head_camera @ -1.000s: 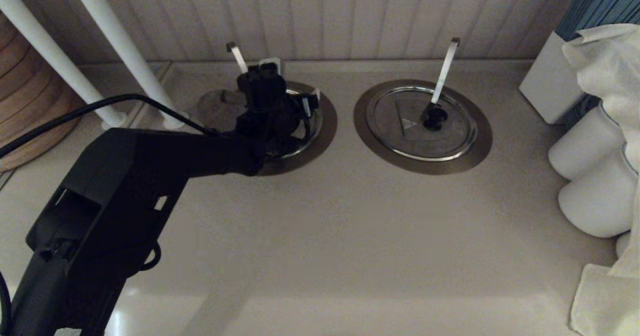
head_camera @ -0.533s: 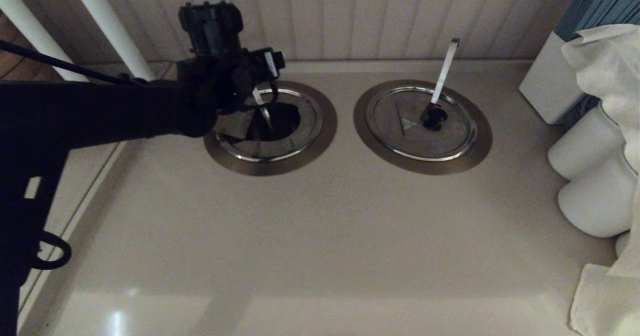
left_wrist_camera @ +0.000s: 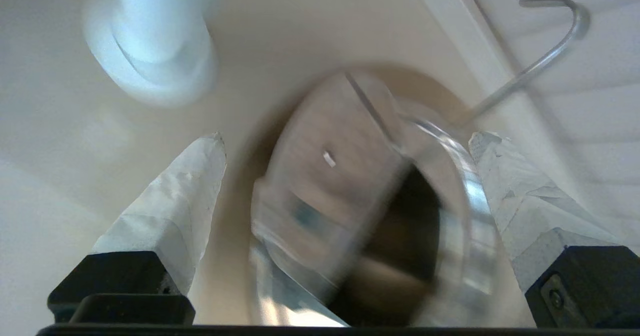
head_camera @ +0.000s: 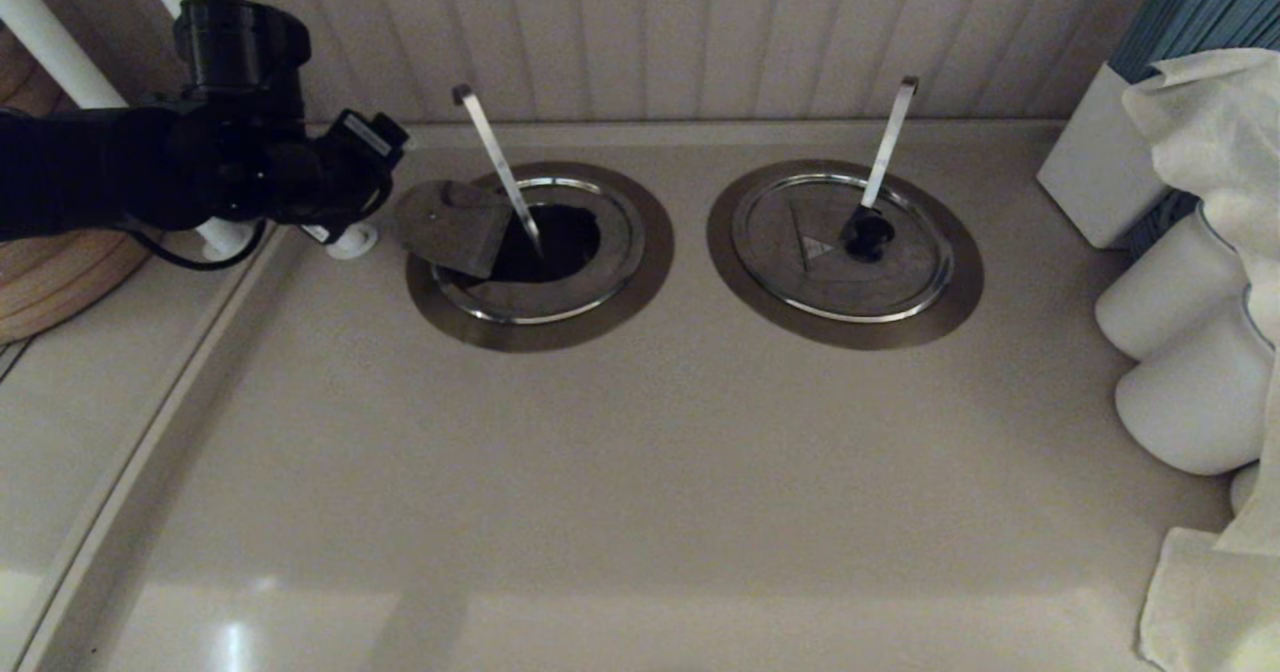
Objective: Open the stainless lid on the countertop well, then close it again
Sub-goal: Close the lid
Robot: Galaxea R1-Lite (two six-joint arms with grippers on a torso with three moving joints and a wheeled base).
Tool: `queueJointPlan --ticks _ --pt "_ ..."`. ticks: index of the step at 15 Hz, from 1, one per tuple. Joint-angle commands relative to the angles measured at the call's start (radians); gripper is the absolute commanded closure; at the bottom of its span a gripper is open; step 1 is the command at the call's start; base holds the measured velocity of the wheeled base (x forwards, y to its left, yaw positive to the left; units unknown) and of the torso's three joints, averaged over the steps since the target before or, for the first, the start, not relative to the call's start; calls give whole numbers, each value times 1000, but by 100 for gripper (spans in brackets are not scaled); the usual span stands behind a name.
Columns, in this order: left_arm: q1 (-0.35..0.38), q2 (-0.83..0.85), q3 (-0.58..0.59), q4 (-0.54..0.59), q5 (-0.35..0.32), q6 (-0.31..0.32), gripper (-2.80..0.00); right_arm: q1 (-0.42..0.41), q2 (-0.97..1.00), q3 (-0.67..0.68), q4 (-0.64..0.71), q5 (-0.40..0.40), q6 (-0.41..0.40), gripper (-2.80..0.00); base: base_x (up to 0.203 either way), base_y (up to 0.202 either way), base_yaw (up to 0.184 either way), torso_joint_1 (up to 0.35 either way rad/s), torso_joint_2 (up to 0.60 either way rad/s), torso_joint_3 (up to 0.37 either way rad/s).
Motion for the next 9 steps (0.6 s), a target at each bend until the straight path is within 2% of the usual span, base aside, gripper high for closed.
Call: queueJointPlan --ticks 1,7,9 --pt "32 7 12 2 -63 -69 -280 0 0 0 0 0 1 0 0 0 0 0 0 0" --pt "30 71 10 0 -62 -72 -280 0 0 0 0 1 1 0 0 0 0 0 0 0" --pt "27 85 11 -45 -64 -68 -280 0 0 0 0 1 0 0 0 0 0 0 0 0"
